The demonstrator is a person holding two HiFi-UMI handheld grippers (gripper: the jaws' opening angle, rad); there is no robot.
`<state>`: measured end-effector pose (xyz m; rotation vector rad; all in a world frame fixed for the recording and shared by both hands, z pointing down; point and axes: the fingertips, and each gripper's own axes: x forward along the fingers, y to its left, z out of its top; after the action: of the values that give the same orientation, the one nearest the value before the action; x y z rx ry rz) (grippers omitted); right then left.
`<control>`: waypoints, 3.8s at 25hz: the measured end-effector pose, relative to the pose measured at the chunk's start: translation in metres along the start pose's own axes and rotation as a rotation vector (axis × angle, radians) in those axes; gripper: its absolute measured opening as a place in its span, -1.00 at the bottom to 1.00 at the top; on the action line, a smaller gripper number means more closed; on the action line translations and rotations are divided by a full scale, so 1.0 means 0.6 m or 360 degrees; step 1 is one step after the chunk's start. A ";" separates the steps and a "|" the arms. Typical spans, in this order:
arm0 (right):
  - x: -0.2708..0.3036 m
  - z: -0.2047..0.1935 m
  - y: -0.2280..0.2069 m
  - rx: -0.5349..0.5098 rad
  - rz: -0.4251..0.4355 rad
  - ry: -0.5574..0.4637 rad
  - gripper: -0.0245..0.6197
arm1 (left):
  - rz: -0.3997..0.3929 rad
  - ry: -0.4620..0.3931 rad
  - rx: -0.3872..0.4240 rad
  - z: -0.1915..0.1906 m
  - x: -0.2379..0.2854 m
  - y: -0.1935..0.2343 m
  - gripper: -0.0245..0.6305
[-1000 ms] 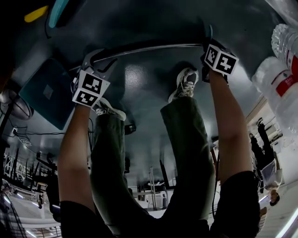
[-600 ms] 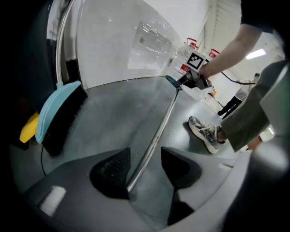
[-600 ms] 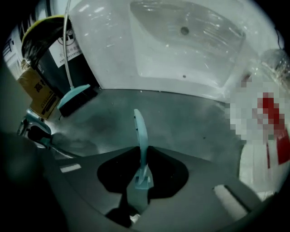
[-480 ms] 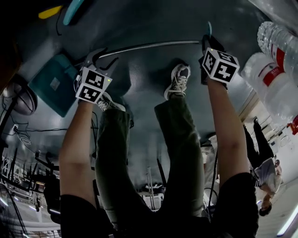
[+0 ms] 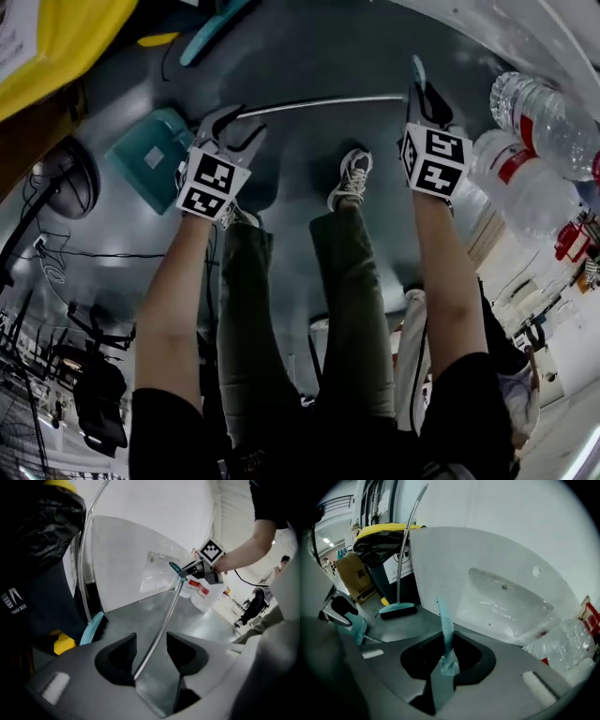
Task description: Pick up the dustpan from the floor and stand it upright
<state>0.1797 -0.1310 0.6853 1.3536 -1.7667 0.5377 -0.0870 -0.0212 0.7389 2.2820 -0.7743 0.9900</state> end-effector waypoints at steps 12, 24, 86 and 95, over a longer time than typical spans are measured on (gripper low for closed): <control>-0.130 0.255 -0.041 -0.0519 -0.0101 -0.0316 -0.74 | 0.0179 -0.0457 -0.0305 0.119 -0.215 -0.018 -0.22; -0.210 0.476 0.031 -0.1019 -0.0161 -0.0574 -0.74 | 0.0289 -0.0812 -0.0341 0.203 -0.403 -0.002 -0.46; -0.390 0.443 0.172 -0.1110 0.0071 -0.0704 -0.50 | 0.0257 -0.1099 -0.0215 0.318 -0.621 -0.099 -0.62; -0.476 0.453 0.174 -0.0912 0.0107 -0.0755 -0.50 | 0.0249 -0.1140 -0.0176 0.384 -0.680 -0.118 -0.62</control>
<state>0.0094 -0.1337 0.3146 1.0593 -2.1276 -0.2795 -0.1630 -0.0053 0.2713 2.5062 -1.2665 0.1441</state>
